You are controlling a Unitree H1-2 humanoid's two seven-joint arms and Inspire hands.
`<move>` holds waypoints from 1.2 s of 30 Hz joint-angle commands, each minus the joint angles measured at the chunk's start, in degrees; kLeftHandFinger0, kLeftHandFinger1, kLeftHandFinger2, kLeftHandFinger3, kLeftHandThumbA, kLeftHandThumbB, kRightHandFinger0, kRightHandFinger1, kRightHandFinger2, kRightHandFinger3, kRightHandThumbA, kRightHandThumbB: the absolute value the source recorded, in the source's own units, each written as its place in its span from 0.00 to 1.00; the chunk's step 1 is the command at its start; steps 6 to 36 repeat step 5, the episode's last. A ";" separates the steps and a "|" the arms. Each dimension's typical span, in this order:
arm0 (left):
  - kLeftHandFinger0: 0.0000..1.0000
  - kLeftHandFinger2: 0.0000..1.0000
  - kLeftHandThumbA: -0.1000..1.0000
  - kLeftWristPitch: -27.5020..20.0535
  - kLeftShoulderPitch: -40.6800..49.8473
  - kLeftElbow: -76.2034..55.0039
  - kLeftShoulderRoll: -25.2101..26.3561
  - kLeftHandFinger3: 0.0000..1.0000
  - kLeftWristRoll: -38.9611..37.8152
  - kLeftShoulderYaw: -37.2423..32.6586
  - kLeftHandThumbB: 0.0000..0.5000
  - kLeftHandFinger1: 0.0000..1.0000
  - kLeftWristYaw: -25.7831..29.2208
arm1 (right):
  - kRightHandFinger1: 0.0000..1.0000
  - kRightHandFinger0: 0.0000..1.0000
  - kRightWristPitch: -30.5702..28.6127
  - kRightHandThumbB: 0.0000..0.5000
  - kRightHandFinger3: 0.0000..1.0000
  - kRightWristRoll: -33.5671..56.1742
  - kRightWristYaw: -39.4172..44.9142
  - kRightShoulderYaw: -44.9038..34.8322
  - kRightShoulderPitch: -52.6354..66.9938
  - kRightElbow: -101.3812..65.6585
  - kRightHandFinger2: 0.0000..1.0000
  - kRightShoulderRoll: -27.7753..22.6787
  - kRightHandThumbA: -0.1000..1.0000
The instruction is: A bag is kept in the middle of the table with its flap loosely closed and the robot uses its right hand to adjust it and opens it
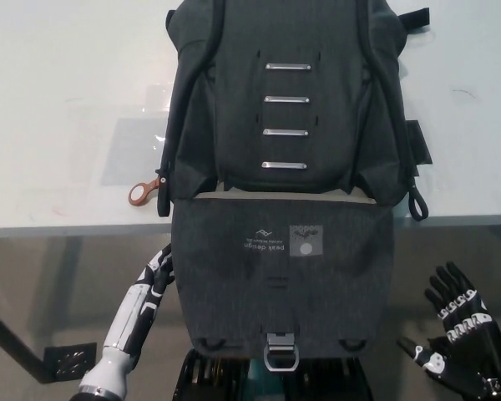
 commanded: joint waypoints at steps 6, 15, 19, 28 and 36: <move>1.00 1.00 1.00 -0.25 -0.57 -1.62 0.39 1.00 -0.65 0.25 0.58 1.00 -0.34 | 1.00 1.00 -0.76 0.77 1.00 1.77 1.98 0.42 -1.57 0.13 1.00 -0.69 1.00; 1.00 1.00 1.00 -0.25 -0.57 -1.62 0.39 1.00 -0.65 0.25 0.58 1.00 -0.34 | 1.00 1.00 -0.76 0.77 1.00 1.77 1.98 0.42 -1.57 0.13 1.00 -0.69 1.00; 1.00 1.00 1.00 -0.25 -0.57 -1.62 0.39 1.00 -0.65 0.25 0.58 1.00 -0.34 | 1.00 1.00 -0.76 0.77 1.00 1.77 1.98 0.42 -1.57 0.13 1.00 -0.69 1.00; 1.00 1.00 1.00 -0.25 -0.57 -1.62 0.39 1.00 -0.65 0.25 0.58 1.00 -0.34 | 1.00 1.00 -0.76 0.77 1.00 1.77 1.98 0.42 -1.57 0.13 1.00 -0.69 1.00; 1.00 1.00 1.00 -0.25 -0.57 -1.62 0.39 1.00 -0.65 0.25 0.58 1.00 -0.34 | 1.00 1.00 -0.76 0.77 1.00 1.77 1.98 0.42 -1.57 0.13 1.00 -0.69 1.00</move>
